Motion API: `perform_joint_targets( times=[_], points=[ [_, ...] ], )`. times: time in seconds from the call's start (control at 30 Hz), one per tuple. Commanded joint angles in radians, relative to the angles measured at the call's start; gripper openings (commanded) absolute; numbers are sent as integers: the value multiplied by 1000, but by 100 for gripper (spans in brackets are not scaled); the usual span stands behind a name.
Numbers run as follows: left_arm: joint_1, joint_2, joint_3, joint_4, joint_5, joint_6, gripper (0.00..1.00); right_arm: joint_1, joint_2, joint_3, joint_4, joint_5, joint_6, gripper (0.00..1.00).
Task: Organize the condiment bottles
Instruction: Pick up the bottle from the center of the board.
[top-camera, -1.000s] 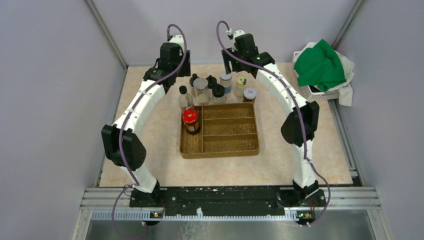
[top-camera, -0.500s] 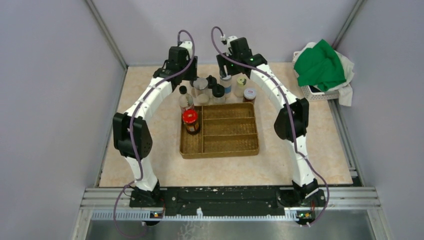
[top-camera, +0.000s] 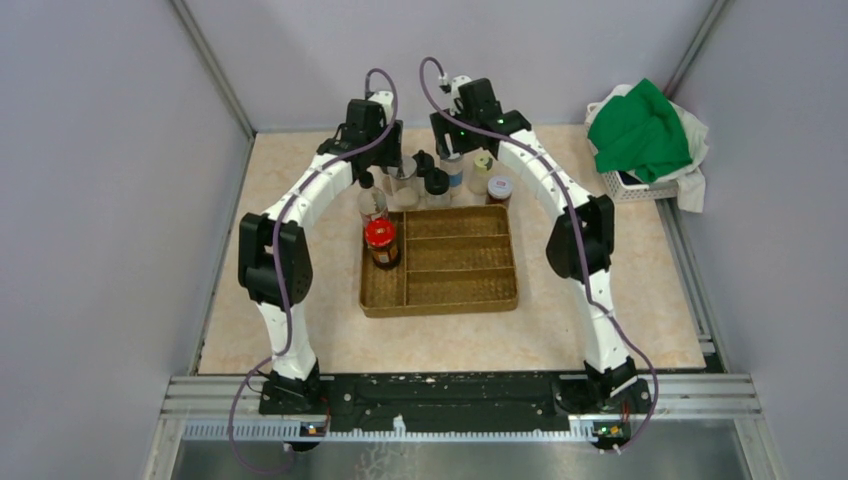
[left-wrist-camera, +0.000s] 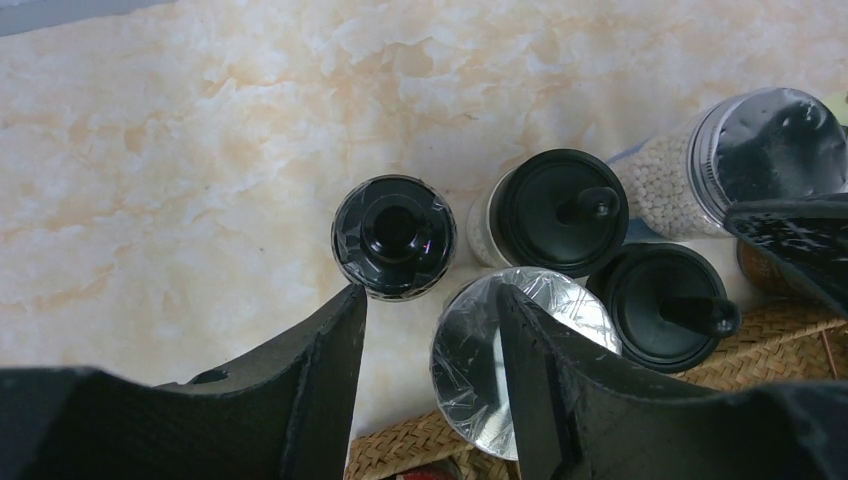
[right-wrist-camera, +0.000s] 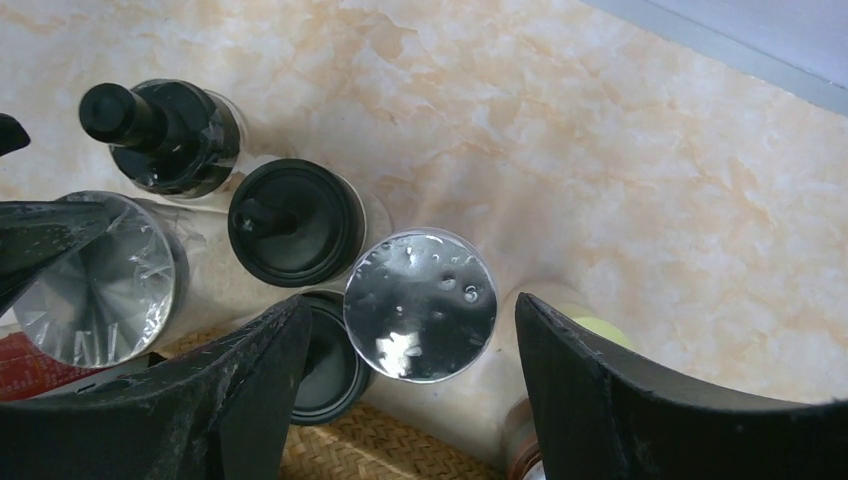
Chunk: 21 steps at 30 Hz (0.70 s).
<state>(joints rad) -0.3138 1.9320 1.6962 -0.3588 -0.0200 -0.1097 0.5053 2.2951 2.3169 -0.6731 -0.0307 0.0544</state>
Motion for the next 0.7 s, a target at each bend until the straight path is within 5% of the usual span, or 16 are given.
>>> perform_joint_targets(
  times=[0.0, 0.23, 0.37, 0.67],
  points=[
    [1, 17, 35, 24, 45, -5, 58, -1, 41, 2, 26, -16, -6, 74],
    [1, 15, 34, 20, 59, -1, 58, -1, 68, -1, 26, -16, -2, 74],
    [1, 10, 36, 14, 58, -1, 58, -1, 66, -15, 44, -4, 2, 61],
    [1, -4, 32, 5, 59, 5, 58, -1, 39, -49, 110, 5, -1, 54]
  ],
)
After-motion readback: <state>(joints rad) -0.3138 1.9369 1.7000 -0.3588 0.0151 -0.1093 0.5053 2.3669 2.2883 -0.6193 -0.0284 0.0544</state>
